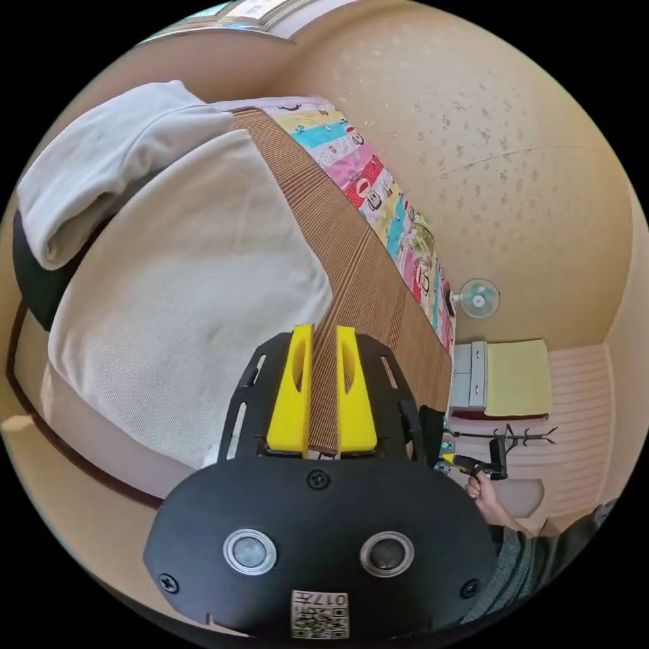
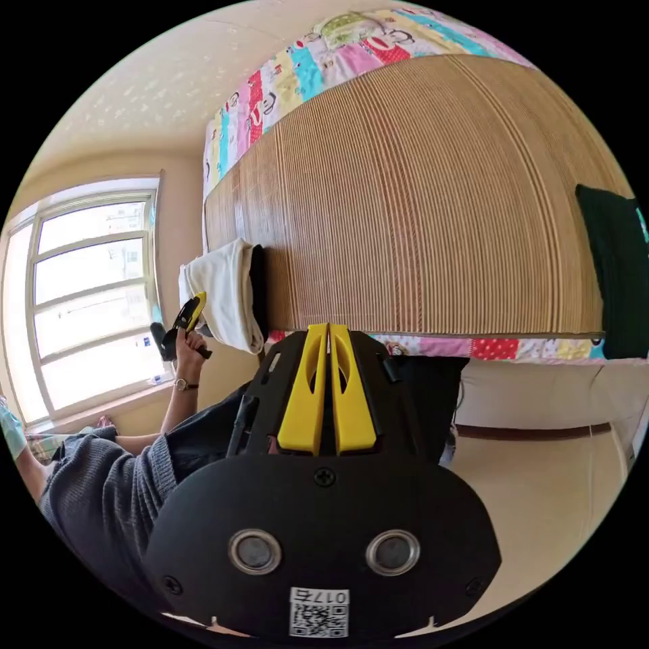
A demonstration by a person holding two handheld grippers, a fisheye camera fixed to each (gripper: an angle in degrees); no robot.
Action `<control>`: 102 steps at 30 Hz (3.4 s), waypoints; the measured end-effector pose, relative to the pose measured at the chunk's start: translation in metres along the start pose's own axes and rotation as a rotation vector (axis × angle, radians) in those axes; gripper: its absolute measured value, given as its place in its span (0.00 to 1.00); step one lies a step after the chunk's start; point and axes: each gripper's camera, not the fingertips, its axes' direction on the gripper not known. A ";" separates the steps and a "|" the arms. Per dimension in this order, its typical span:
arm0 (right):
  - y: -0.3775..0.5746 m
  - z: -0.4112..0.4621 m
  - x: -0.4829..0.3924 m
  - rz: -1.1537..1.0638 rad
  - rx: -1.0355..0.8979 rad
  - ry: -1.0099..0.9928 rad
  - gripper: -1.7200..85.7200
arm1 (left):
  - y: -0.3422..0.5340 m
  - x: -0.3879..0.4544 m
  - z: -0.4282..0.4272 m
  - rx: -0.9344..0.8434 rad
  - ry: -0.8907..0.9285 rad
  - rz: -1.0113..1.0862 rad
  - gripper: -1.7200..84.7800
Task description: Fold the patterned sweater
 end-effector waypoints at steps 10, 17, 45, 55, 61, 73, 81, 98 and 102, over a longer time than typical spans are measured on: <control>0.116 -0.176 -0.080 -0.052 0.760 0.304 0.03 | 0.124 0.194 0.135 -0.354 0.137 0.650 0.01; 0.205 -0.271 -0.040 0.056 1.008 0.497 0.03 | 0.166 0.229 0.155 -0.272 0.034 0.767 0.01; 0.206 -0.397 0.498 0.438 0.808 0.132 0.05 | 0.340 0.369 0.330 0.001 -0.094 0.581 0.01; 0.060 -0.350 0.661 0.429 0.431 0.224 0.14 | 0.389 0.336 0.346 -0.013 -0.194 0.510 0.01; 0.026 -0.304 0.758 0.538 0.256 0.240 0.17 | 0.381 0.319 0.359 -0.039 -0.246 0.472 0.01; 0.086 -0.269 0.670 0.087 0.390 0.003 0.06 | 0.287 0.287 0.390 -0.057 -0.047 0.307 0.01; 0.056 -0.143 0.677 0.104 -0.018 -0.047 0.10 | 0.249 0.251 0.413 -0.064 0.101 0.197 0.01; -0.056 -0.098 0.671 -0.393 -0.337 -0.122 0.07 | 0.274 0.166 0.392 0.093 0.133 0.043 0.01; -0.056 -0.010 0.666 -0.397 -0.467 -0.190 0.04 | 0.274 0.154 0.392 0.130 0.144 0.015 0.01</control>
